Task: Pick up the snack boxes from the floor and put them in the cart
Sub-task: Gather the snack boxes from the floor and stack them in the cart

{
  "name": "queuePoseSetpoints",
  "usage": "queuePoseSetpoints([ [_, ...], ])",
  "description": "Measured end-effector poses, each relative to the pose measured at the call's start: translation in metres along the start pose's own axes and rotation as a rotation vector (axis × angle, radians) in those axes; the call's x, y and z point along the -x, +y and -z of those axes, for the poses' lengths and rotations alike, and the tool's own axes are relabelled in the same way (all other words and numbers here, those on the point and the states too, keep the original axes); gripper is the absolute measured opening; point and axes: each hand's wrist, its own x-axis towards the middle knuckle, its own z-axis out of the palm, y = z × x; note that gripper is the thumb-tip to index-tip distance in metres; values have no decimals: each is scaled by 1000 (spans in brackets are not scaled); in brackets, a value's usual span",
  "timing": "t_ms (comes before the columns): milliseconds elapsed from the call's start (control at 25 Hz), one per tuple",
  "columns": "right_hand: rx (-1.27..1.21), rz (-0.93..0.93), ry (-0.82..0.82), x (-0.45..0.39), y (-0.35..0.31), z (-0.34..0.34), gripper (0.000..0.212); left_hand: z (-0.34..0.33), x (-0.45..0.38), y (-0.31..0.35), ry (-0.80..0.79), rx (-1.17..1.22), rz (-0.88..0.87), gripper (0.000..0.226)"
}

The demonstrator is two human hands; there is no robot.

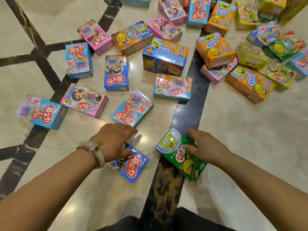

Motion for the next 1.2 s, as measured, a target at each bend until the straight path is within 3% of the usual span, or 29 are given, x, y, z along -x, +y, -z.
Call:
queuePoseSetpoints([
  [80, -33, -9, -38, -14, 1, -19, 63, -20, -6, -5, -255, -67, 13, 84],
  [160, -87, -7, -77, -15, -3, -27, 72, -30, -3, -1, -383, -120, -30, 92],
  [440, -194, -149, -117, -28, -5, -30, 73, -46, -15, 3, -313, -304, -78, 91],
  [480, -314, -162, -128, -31, -4, -28, 72, -47, -17, 1, -312, -289, -61, 90],
  [560, -680, -170, -159, -31, -7, -22, 47, -48, -17, -2, -297, -214, 16, 87],
  [680, -1073, -232, -193, -17, -20, 1, 22, -33, -8, 0, -184, 236, 261, 74],
  [840, -1273, -334, -162, 30, -47, 60, 11, 39, 28, 16, 77, 908, 550, 59],
  [1000, -1342, -355, -125, 108, -84, 151, 15, 158, 79, 42, 210, 1328, 571, 42],
  [1120, -1385, -320, -76, 181, -117, 238, 13, 267, 117, 68, 269, 1507, 568, 37],
  [1200, -1423, -269, -31, 240, -140, 303, 10, 351, 148, 91, 298, 1592, 568, 20],
])
